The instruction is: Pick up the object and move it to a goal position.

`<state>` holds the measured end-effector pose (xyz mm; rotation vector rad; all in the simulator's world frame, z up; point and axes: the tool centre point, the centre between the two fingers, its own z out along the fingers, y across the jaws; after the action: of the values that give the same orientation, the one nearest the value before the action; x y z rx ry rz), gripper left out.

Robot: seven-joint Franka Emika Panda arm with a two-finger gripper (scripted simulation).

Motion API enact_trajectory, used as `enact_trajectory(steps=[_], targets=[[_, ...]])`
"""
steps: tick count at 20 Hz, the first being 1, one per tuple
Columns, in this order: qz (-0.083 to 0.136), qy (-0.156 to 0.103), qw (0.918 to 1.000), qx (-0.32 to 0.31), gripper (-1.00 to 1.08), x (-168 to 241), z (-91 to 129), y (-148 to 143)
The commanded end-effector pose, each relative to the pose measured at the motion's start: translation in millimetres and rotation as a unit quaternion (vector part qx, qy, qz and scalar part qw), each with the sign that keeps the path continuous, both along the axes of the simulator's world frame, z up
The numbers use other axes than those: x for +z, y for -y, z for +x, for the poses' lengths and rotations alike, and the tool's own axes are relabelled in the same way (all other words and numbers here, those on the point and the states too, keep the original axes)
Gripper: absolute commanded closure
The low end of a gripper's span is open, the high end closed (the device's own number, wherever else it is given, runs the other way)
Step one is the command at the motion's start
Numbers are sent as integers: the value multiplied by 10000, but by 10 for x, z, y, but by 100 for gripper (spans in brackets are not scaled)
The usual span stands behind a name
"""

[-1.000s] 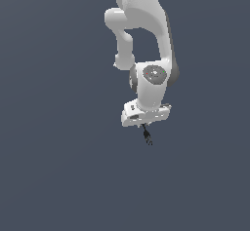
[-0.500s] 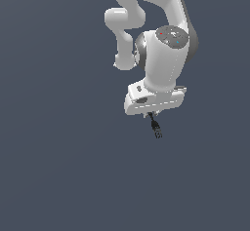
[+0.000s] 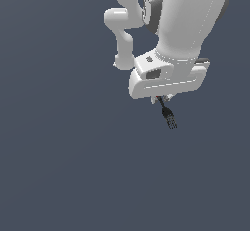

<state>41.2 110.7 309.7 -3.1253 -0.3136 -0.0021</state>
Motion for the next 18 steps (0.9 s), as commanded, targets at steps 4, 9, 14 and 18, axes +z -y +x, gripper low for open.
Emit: enact_trajectory(steps=[4, 9, 14, 18], targets=[[-1, -5, 10000, -4, 108, 478, 88, -55], [-1, -5, 10000, -4, 108, 819, 159, -98], [-2, -6, 10000, -7, 108, 1096, 221, -130], [-2, -6, 10000, -7, 108, 1278, 263, -154]])
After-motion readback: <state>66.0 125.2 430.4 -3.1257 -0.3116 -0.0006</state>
